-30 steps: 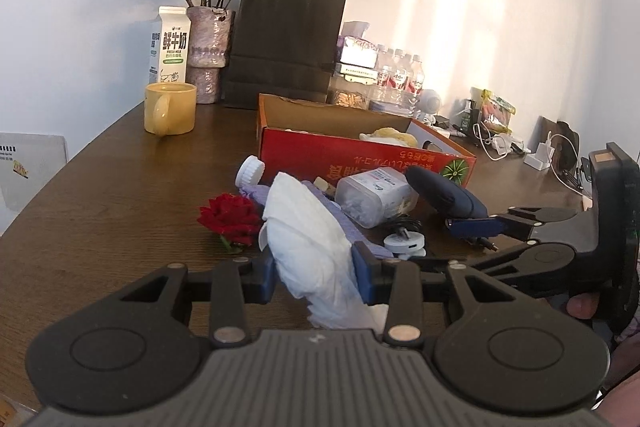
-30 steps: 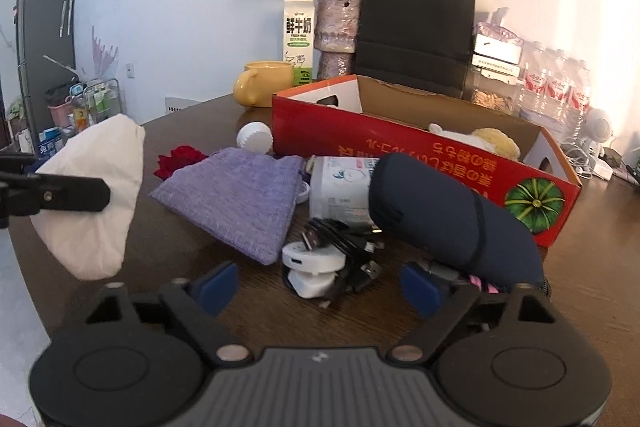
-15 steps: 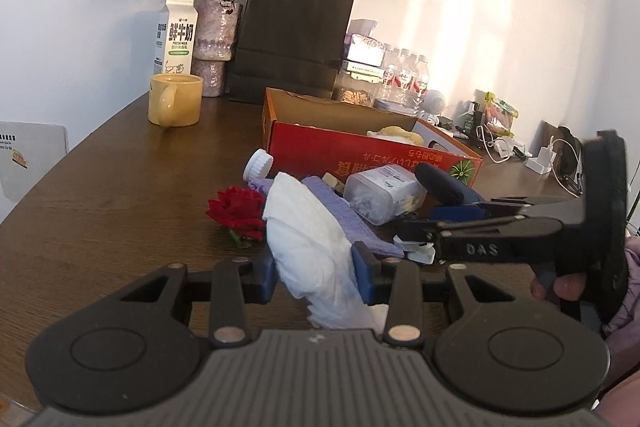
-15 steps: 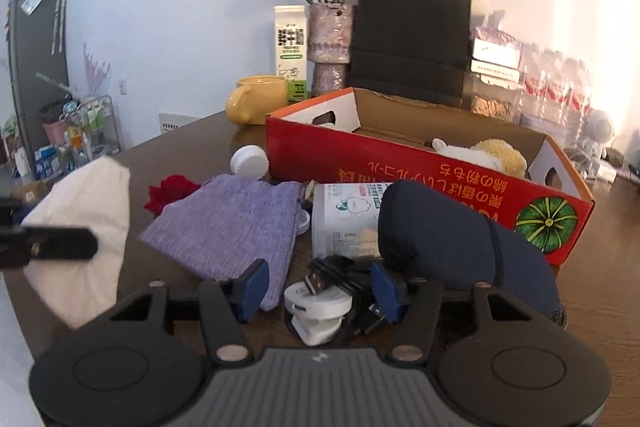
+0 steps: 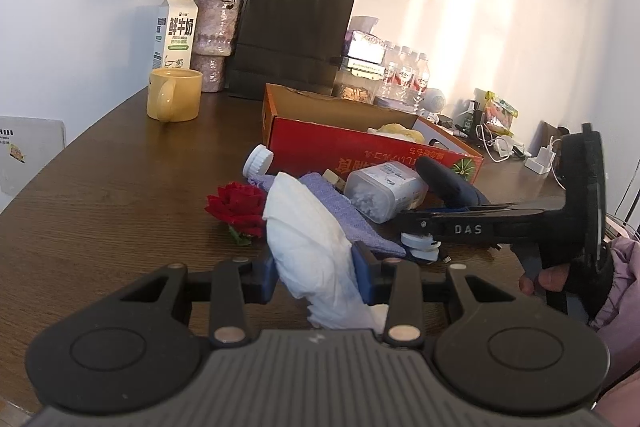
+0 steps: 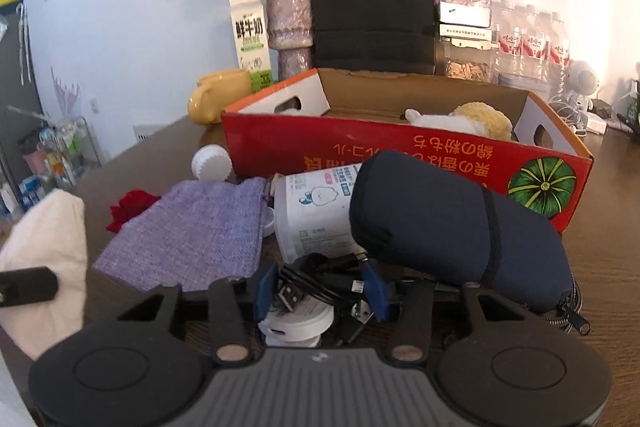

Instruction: Organize objects

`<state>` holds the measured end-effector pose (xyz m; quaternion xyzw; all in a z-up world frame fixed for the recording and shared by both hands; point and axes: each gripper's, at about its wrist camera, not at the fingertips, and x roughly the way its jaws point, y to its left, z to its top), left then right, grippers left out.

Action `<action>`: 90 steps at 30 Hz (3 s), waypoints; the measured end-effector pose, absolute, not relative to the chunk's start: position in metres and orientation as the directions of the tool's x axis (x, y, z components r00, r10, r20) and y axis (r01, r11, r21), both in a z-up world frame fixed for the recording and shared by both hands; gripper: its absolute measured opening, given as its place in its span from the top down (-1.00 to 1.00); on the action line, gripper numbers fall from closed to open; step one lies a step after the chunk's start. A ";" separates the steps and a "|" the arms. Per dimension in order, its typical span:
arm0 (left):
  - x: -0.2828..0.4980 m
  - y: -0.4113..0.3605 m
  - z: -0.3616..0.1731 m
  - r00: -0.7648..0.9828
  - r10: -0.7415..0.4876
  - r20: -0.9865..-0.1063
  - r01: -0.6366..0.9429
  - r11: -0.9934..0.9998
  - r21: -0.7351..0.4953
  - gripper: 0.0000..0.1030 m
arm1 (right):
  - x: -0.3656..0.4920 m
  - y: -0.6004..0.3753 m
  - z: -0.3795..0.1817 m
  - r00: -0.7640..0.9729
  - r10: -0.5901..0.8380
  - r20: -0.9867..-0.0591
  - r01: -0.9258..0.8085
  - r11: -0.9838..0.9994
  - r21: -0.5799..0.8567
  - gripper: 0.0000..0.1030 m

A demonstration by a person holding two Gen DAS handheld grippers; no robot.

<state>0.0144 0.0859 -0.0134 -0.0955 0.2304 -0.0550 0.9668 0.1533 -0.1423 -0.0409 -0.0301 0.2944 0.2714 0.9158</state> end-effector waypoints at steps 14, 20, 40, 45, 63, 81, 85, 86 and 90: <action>0.021 0.073 -0.013 0.881 -0.172 -0.440 0.089 0.975 -0.202 0.25 | 0.131 -0.150 -0.038 0.626 0.577 -0.524 -0.608 0.782 0.134 -0.16; 0.022 0.072 -0.012 0.881 -0.169 -0.442 0.088 0.976 -0.199 0.25 | 0.117 -0.169 -0.028 0.648 0.572 -0.503 -0.607 0.787 0.112 -0.23; 0.056 0.029 0.001 0.860 -0.280 -0.427 0.227 0.959 -0.172 0.25 | 0.115 -0.166 -0.048 0.639 0.491 -0.591 -0.639 0.768 -0.053 0.55; 0.081 0.007 -0.003 0.830 -0.325 -0.452 0.278 0.945 -0.170 0.25 | 0.122 -0.176 -0.045 0.606 0.521 -0.601 -0.660 0.751 -0.014 0.55; 0.103 -0.012 -0.038 0.814 -0.202 -0.544 0.217 0.975 -0.037 0.25 | 0.130 -0.201 -0.043 0.646 0.472 -0.600 -0.639 0.764 -0.086 0.82; 0.083 -0.001 -0.007 0.856 -0.248 -0.454 0.227 0.969 -0.102 0.24 | 0.111 -0.212 -0.007 0.691 0.532 -0.489 -0.637 0.768 -0.064 0.91; 0.080 0.002 -0.002 0.862 -0.247 -0.443 0.224 0.969 -0.105 0.24 | 0.108 -0.211 0.000 0.694 0.544 -0.472 -0.643 0.763 -0.065 0.91; 0.079 0.003 -0.001 0.863 -0.247 -0.440 0.223 0.969 -0.106 0.24 | 0.107 -0.210 0.002 0.696 0.546 -0.467 -0.642 0.764 -0.064 0.91; 0.074 0.005 0.003 0.870 -0.247 -0.426 0.221 0.969 -0.110 0.24 | 0.105 -0.209 0.009 0.701 0.554 -0.449 -0.645 0.761 -0.069 0.91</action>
